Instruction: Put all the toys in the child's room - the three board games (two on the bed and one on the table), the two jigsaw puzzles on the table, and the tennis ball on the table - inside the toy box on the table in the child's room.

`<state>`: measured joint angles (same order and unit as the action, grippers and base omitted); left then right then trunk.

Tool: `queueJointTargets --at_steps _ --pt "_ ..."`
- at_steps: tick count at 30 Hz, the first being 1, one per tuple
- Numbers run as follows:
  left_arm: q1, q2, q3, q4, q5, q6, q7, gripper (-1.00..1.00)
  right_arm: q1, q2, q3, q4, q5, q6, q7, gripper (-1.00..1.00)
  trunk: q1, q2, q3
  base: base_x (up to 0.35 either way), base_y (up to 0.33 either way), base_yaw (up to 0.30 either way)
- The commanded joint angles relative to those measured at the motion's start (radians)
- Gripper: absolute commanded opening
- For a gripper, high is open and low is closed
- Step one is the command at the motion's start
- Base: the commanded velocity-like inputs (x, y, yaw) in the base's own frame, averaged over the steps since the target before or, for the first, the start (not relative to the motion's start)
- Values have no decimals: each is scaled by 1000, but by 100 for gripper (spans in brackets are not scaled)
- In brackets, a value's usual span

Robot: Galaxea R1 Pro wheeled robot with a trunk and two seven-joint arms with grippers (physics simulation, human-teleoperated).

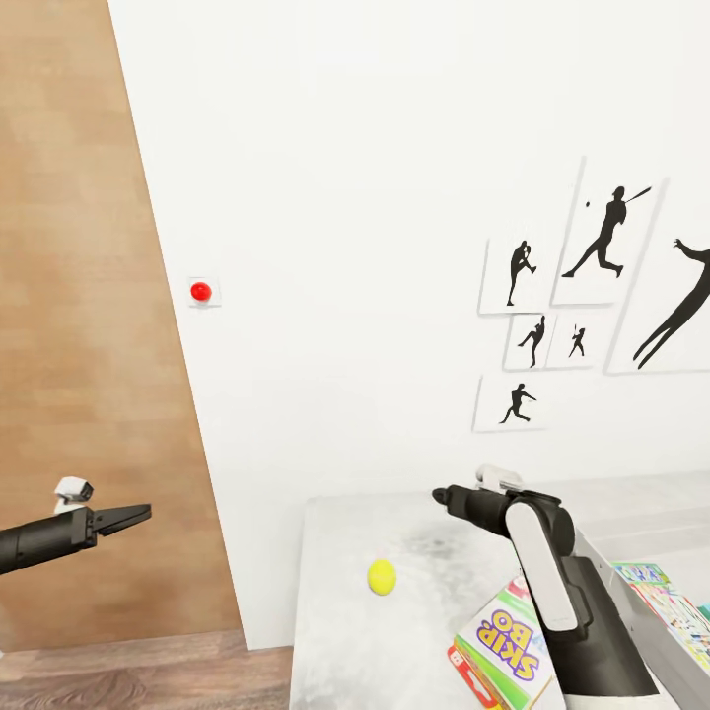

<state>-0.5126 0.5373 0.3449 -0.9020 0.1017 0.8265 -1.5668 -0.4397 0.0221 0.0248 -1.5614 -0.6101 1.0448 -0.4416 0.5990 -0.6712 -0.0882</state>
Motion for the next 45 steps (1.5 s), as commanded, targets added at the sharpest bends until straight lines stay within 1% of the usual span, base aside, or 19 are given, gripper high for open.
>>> queueJointTargets --at_steps 1,4,5,7,9,12,16,23,26,33,36,40,45 --pt "-1 0 -2 0 0 10 -4 100 -1 -1 -24 -1 -10 2 -12 100 0 -2 -2 0 0 0" --pt "-1 0 -3 0 0 10 -4 100 0 -2 -65 0 -7 2 -15 100 0 -2 -2 0 0 0" --pt "-1 0 -3 0 0 10 -4 100 1 -3 -90 2 -6 2 -17 100 0 -2 -2 0 0 0" --pt "-1 0 -4 0 0 9 -4 100 6 -10 -121 3 -5 2 -23 100 0 -2 -2 0 0 0" --pt "-1 1 -5 0 -1 9 -4 100 7 -19 -135 4 -5 2 -26 100 0 -2 -2 0 0 0" --pt "-1 1 -4 0 -1 9 -4 100 8 -46 -151 2 -9 2 -29 100 0 -2 -2 -10 9 0" --pt "-1 0 -5 0 0 8 -4 100 9 -63 -156 5 -8 2 -30 100 0 -2 -2 -108 96 -9" --pt "-1 0 -6 0 0 8 -4 100 6 -69 -158 24 -6 2 -37 100 0 -2 -9 -88 76 -79" --pt "-1 1 -6 0 0 8 -4 100 2 -70 -159 78 -5 2 -51 100 0 -2 -13 -20 14 -104" --pt "-1 0 -6 -1 0 7 -4 100 -4 -70 -160 154 -4 2 -83 100 0 -2 -23 -92 4 -108" --pt "-1 0 -6 -1 0 7 -4 100 -7 -76 -162 196 -4 2 -92 100 0 -2 -28 -33 1 -109" --pt "-1 1 -6 -1 0 7 -4 100 -13 -87 -162 224 -4 2 -95 100 0 -2 -34 -13 0 -110" --pt "-1 0 -6 -1 0 6 -4 100 -23 -93 -162 244 -5 2 -97 100 0 -2 -41 -4 0 -109"
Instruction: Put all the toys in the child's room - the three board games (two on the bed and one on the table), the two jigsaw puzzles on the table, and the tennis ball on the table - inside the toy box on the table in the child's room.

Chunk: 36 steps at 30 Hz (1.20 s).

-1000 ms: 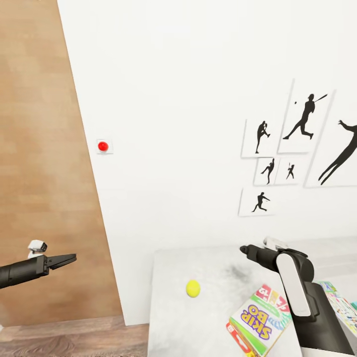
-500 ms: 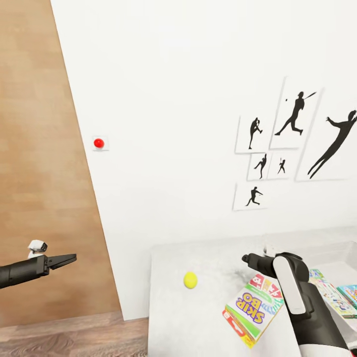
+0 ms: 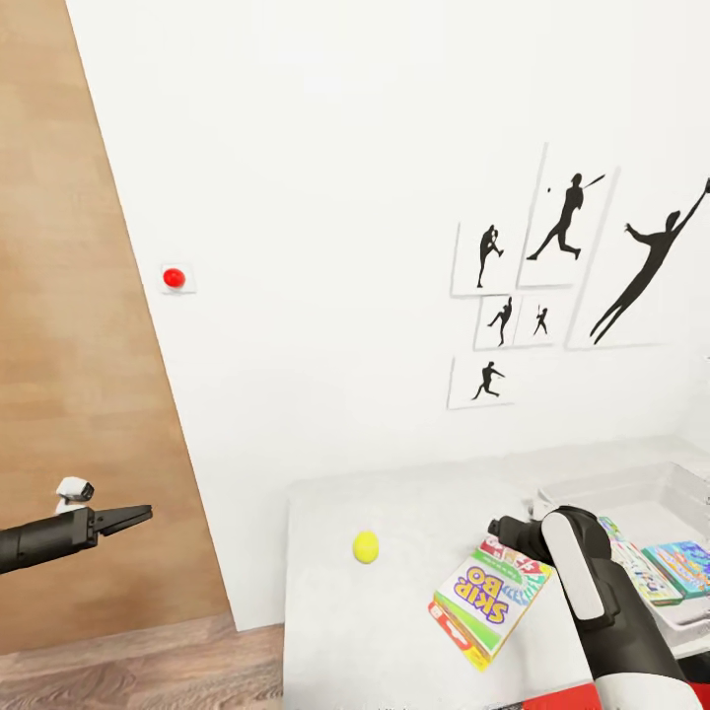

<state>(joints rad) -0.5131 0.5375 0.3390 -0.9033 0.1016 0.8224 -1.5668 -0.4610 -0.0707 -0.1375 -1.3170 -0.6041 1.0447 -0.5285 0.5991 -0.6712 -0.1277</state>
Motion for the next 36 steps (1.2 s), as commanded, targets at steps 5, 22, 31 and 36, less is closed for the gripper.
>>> queueJointTargets --at_steps 5,22,31,36 --pt "-1 1 0 0 0 11 -4 100 -18 -3 0 9 -10 3 -11 100 0 -2 -9 -1 0 -90" --pt "-1 1 1 0 0 11 -4 100 -117 -4 13 48 -7 3 -27 100 0 -2 -16 16 0 -11" --pt "-1 1 1 0 0 11 -4 100 -154 -17 13 144 -5 3 -55 100 0 -2 -21 3 0 0" --pt "-1 1 3 0 0 11 -4 100 -177 -19 12 176 -4 3 -59 100 0 -2 -26 0 0 0"
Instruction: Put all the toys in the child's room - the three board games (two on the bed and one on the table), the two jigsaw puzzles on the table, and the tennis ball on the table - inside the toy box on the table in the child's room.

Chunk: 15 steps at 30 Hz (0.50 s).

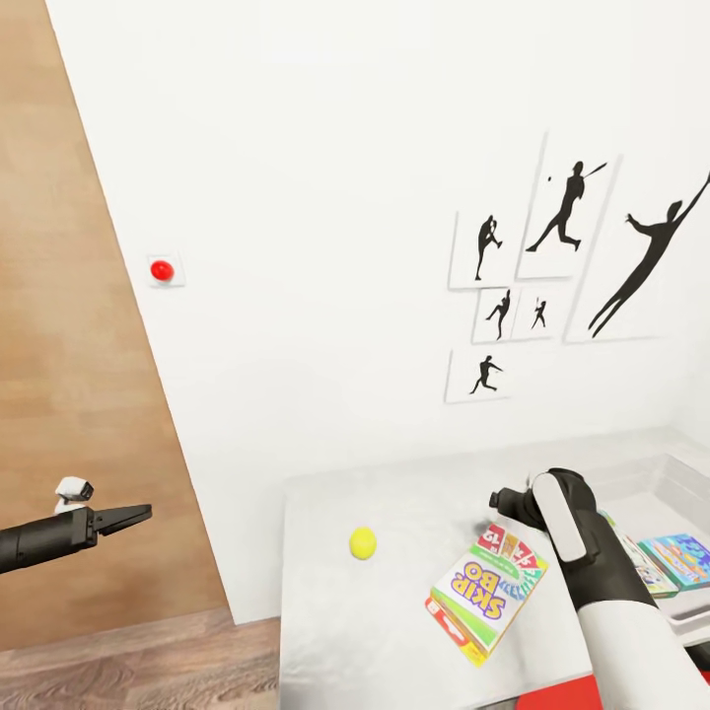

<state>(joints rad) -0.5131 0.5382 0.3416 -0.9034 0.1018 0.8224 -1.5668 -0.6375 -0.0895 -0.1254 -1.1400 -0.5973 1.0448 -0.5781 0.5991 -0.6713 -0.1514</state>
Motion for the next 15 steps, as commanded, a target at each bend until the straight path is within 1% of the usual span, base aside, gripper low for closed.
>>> queueJointTargets --at_steps 1,5,7,15 --pt "-1 0 0 0 -1 11 -4 100 -8 -1 0 3 -10 2 -10 100 0 -2 -3 0 0 0" --pt "-1 0 3 0 0 -9 -4 100 -36 -3 1 15 -11 2 -11 100 0 -2 -7 0 0 0" --pt "-1 0 4 0 0 -32 -4 100 -60 -4 1 38 -11 2 -11 100 0 -2 -10 0 0 0" --pt "-1 0 6 0 0 -42 -4 100 -103 -4 2 107 -10 2 -11 100 0 -2 -21 0 0 0"
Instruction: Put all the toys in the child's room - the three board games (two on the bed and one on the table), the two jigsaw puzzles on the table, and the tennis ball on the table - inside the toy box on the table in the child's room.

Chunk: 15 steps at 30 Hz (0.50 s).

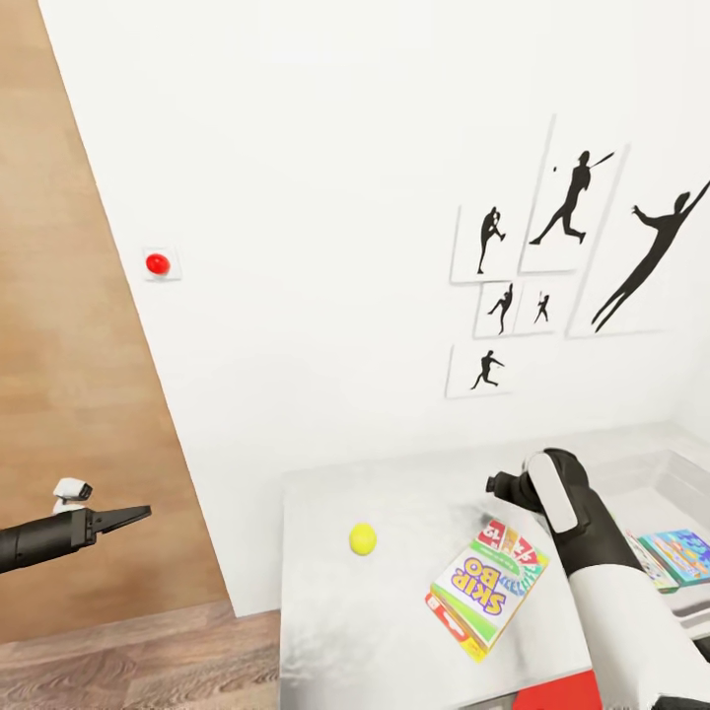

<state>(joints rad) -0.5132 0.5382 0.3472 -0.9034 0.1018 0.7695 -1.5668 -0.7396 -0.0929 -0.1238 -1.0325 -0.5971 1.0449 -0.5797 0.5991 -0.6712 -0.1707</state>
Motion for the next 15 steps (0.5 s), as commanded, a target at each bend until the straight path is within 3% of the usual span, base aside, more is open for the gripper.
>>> queueJointTargets --at_steps 1,15 --pt "-1 0 0 0 0 10 -4 100 -2 0 0 6 -10 2 -10 100 0 -2 -3 0 0 0" --pt "-1 1 1 0 -1 10 -4 100 -25 -2 2 91 -3 -57 -8 100 0 -2 -26 0 0 0"
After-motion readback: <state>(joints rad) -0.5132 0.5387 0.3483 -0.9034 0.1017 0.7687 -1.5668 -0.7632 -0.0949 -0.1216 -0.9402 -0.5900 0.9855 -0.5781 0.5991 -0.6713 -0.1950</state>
